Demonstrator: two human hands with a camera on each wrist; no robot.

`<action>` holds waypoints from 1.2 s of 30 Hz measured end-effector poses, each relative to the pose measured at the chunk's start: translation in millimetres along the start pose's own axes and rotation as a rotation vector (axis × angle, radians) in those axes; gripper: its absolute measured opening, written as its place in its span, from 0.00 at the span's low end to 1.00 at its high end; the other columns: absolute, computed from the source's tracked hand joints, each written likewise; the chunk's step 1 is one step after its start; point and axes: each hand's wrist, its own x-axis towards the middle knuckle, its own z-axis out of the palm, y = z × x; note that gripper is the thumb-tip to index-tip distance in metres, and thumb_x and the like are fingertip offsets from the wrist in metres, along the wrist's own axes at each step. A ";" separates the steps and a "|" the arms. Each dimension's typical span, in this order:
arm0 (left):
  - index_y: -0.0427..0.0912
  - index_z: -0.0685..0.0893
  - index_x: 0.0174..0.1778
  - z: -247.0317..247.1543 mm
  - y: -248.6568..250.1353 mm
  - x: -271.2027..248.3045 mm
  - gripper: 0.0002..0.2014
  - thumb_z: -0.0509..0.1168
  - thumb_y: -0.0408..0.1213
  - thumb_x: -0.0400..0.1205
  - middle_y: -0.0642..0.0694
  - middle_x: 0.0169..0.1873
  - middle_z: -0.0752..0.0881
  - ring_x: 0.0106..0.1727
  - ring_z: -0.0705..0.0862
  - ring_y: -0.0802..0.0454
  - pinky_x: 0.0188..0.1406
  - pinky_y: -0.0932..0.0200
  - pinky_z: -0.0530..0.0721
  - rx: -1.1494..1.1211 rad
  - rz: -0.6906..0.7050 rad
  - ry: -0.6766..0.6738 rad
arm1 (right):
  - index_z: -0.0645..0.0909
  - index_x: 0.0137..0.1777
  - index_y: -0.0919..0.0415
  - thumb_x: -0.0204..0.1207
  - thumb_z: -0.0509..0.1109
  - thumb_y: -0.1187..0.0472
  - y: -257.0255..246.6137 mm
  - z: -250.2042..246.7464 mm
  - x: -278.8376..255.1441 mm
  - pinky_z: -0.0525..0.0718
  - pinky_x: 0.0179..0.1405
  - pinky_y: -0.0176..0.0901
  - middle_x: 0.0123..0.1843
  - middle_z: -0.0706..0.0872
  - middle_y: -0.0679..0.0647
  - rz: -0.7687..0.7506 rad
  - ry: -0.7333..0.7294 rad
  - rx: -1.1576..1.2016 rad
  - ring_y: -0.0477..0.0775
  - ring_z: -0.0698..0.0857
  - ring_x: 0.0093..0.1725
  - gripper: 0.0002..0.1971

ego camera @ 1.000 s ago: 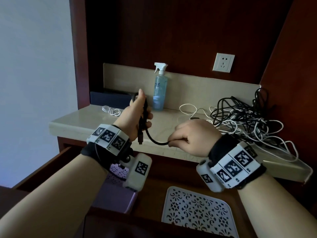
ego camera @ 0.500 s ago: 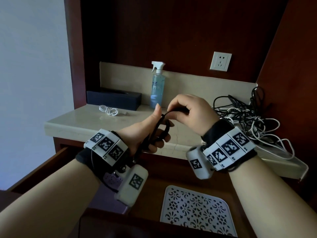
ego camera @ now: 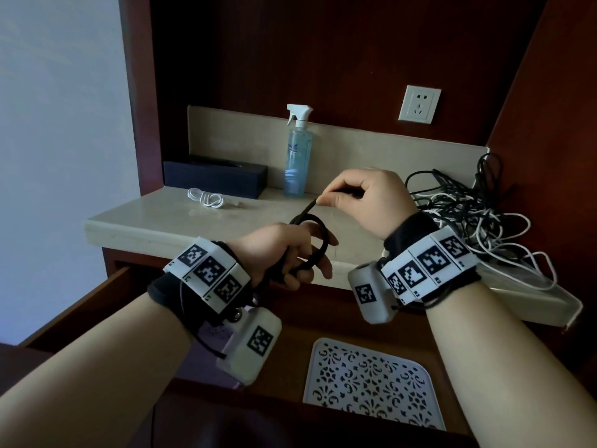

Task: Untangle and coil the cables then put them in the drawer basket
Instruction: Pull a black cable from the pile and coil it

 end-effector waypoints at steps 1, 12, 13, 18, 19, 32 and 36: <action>0.38 0.75 0.61 -1.2 -0.1 -1.9 0.20 0.55 0.32 0.73 0.36 0.39 0.83 0.27 0.72 0.52 0.18 0.66 0.69 0.006 0.004 -0.023 | 0.88 0.41 0.55 0.69 0.76 0.53 2.0 -2.3 -0.4 0.78 0.41 0.38 0.39 0.85 0.47 -0.006 0.011 -0.021 0.46 0.81 0.41 0.06; 0.38 0.75 0.59 -21.5 11.9 -20.4 0.18 0.46 0.37 0.80 0.34 0.43 0.84 0.28 0.70 0.51 0.21 0.65 0.65 -0.316 0.283 0.154 | 0.81 0.56 0.49 0.83 0.56 0.54 18.3 -11.5 -37.1 0.78 0.42 0.35 0.37 0.80 0.46 0.211 -0.065 0.031 0.45 0.82 0.37 0.12; 0.37 0.76 0.59 -19.6 11.1 -21.0 0.18 0.45 0.37 0.81 0.34 0.42 0.84 0.28 0.70 0.51 0.21 0.65 0.65 -0.314 0.284 0.164 | 0.81 0.59 0.50 0.82 0.58 0.53 16.7 -7.6 -40.1 0.79 0.46 0.38 0.41 0.80 0.46 0.207 -0.065 0.022 0.46 0.81 0.40 0.12; 0.39 0.76 0.55 -8.5 2.3 -17.1 0.14 0.47 0.36 0.83 0.37 0.36 0.80 0.26 0.70 0.52 0.18 0.66 0.65 -0.087 0.234 0.251 | 0.69 0.73 0.50 0.81 0.61 0.53 7.5 6.9 -32.7 0.73 0.60 0.39 0.58 0.76 0.44 0.207 -0.142 -0.038 0.44 0.76 0.59 0.21; 0.40 0.77 0.54 -7.1 1.1 -16.4 0.12 0.50 0.36 0.82 0.38 0.35 0.80 0.25 0.70 0.52 0.18 0.66 0.65 -0.055 0.225 0.260 | 0.70 0.73 0.50 0.82 0.59 0.54 4.4 9.5 -30.2 0.73 0.59 0.39 0.57 0.79 0.44 0.210 -0.194 -0.023 0.44 0.77 0.59 0.19; 0.40 0.77 0.56 -2.1 -12.7 -22.7 0.20 0.54 0.39 0.69 0.41 0.34 0.80 0.26 0.72 0.53 0.19 0.65 0.67 -0.182 0.318 0.155 | 0.82 0.49 0.58 0.80 0.65 0.59 -10.3 38.9 -39.2 0.76 0.36 0.44 0.33 0.78 0.40 0.117 0.237 -0.034 0.48 0.79 0.36 0.05; 0.39 0.77 0.57 -1.6 -15.1 -21.7 0.20 0.54 0.41 0.71 0.39 0.42 0.82 0.26 0.71 0.53 0.20 0.65 0.65 -0.272 0.387 0.234 | 0.83 0.53 0.52 0.80 0.64 0.58 -6.1 37.9 -50.6 0.72 0.36 0.40 0.35 0.81 0.43 0.154 0.074 -0.057 0.48 0.79 0.36 0.07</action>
